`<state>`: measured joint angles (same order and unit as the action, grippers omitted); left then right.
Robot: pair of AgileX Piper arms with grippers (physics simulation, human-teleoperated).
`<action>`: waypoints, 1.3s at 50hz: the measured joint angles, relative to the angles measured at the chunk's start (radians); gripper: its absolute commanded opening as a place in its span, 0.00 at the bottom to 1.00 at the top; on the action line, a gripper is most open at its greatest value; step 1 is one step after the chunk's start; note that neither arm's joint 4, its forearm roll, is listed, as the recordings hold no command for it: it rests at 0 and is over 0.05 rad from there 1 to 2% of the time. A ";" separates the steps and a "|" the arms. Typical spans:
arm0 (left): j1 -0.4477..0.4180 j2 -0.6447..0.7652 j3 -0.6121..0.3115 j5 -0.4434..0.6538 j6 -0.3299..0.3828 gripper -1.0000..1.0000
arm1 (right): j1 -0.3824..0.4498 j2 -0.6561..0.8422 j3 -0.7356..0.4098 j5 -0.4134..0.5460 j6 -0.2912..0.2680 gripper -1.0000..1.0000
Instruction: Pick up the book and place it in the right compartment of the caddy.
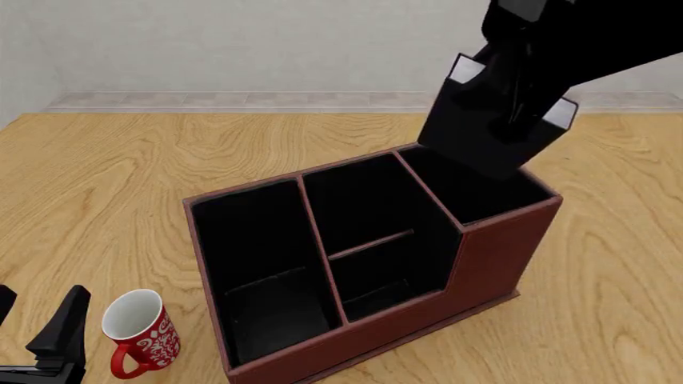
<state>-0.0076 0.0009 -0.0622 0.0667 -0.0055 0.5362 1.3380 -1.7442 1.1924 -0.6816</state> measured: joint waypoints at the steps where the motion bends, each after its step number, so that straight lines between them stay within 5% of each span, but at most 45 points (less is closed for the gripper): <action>1: 0.000 0.000 0.000 0.000 0.000 1.00 | -0.002 0.001 0.003 -0.002 0.002 0.00; 65: 0.008 0.000 -0.001 0.002 -0.001 1.00 | -0.092 0.033 0.160 -0.142 0.049 0.00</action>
<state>0.0005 0.0010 -0.0633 0.0683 -0.0060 0.4442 1.3706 -1.5847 1.0508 -0.6322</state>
